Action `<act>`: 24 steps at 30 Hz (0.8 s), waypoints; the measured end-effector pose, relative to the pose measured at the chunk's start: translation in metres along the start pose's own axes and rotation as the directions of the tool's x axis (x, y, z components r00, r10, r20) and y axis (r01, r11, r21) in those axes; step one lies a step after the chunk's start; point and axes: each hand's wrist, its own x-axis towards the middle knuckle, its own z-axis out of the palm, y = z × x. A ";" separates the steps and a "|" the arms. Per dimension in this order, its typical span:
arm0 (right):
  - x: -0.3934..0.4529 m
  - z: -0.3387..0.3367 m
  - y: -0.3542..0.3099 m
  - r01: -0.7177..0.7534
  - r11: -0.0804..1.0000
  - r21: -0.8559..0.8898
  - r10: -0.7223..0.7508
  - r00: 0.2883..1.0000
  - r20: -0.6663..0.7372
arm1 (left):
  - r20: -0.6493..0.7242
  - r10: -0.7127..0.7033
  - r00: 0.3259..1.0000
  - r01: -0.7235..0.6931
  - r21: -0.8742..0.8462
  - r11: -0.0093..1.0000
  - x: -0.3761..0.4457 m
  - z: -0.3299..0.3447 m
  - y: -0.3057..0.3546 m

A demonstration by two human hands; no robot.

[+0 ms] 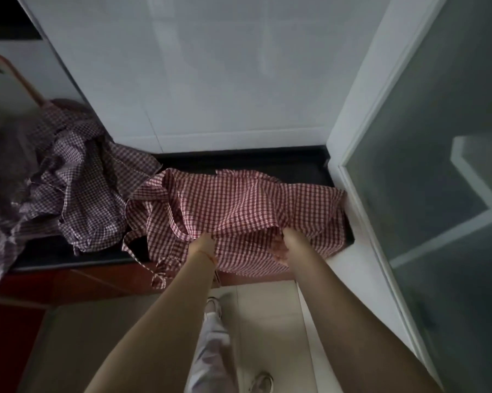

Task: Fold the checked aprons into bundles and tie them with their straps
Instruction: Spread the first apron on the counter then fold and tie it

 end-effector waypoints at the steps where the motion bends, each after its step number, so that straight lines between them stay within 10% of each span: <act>1: 0.005 -0.005 0.007 -0.058 0.996 -0.070 0.061 0.998 0.034 | 0.021 0.007 1.000 -0.008 0.068 0.998 0.003 -0.002 -0.003; 4: 0.023 -0.016 0.024 -0.176 0.859 -0.480 0.372 0.859 0.351 | -0.047 0.045 0.998 -0.035 0.195 0.980 0.010 -0.007 -0.009; 5: 0.023 -0.015 0.022 -0.139 0.725 -0.674 0.391 0.889 0.238 | -0.115 0.078 0.990 -0.048 0.244 0.969 0.010 -0.008 -0.007; 8: 0.026 -0.008 0.010 -0.061 0.399 -0.915 -0.080 0.992 -0.101 | -0.231 0.303 0.924 -0.186 0.419 0.889 0.015 -0.006 0.003; 11: 0.027 0.006 -0.009 0.090 0.190 -0.978 -0.470 0.883 -0.011 | -0.140 0.517 0.844 -0.359 0.568 0.740 0.027 0.004 0.017; 16: 0.063 0.030 -0.023 0.157 0.123 -0.980 -0.487 0.870 0.078 | 0.331 0.401 0.854 -0.401 0.911 0.101 0.059 0.028 0.034; 24: 0.125 0.062 -0.039 0.011 0.029 -1.000 -0.276 0.961 0.002 | 0.334 0.117 0.935 -0.317 0.938 -0.138 0.136 0.033 0.064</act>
